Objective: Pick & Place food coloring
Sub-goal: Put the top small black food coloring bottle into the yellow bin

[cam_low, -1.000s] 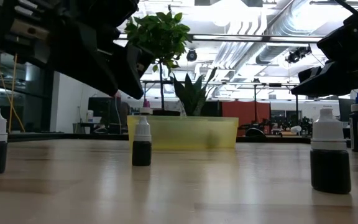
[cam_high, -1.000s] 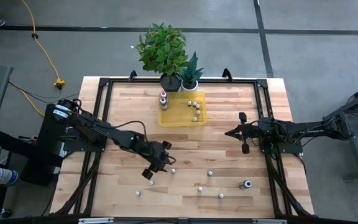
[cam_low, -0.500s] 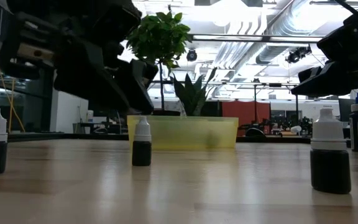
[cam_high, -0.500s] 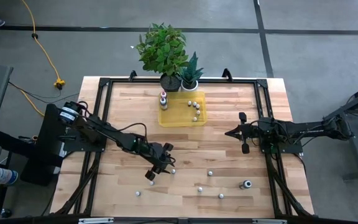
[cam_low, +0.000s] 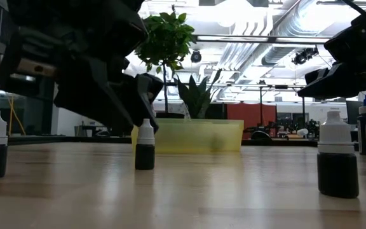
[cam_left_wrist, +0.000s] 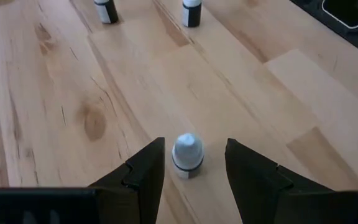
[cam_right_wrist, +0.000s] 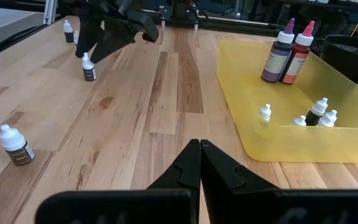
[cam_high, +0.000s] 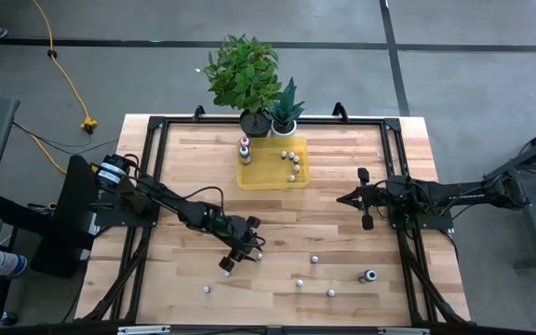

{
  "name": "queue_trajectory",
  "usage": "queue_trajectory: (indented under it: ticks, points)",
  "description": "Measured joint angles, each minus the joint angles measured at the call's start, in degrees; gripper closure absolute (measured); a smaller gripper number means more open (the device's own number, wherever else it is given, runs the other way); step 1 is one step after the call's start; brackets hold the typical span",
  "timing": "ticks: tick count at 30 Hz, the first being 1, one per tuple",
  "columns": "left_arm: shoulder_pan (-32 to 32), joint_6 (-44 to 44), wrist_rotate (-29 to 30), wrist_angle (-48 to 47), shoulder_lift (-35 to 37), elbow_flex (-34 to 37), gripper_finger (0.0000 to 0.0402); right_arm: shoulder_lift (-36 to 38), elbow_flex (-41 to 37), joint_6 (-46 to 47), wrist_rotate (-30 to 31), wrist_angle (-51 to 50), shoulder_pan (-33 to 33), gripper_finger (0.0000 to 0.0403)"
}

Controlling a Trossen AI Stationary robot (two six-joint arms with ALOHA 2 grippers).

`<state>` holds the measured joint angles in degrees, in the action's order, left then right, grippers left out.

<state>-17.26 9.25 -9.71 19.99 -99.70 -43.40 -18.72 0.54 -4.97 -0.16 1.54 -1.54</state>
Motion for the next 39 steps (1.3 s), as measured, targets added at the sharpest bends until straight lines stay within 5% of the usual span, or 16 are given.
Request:
queue_trajectory:
  ticks: [39]
  points:
    - [0.4,-5.3,0.4,6.2,-4.2,-0.1,0.0241,0.0,0.0,0.0,0.0,0.2,0.0,0.0402]
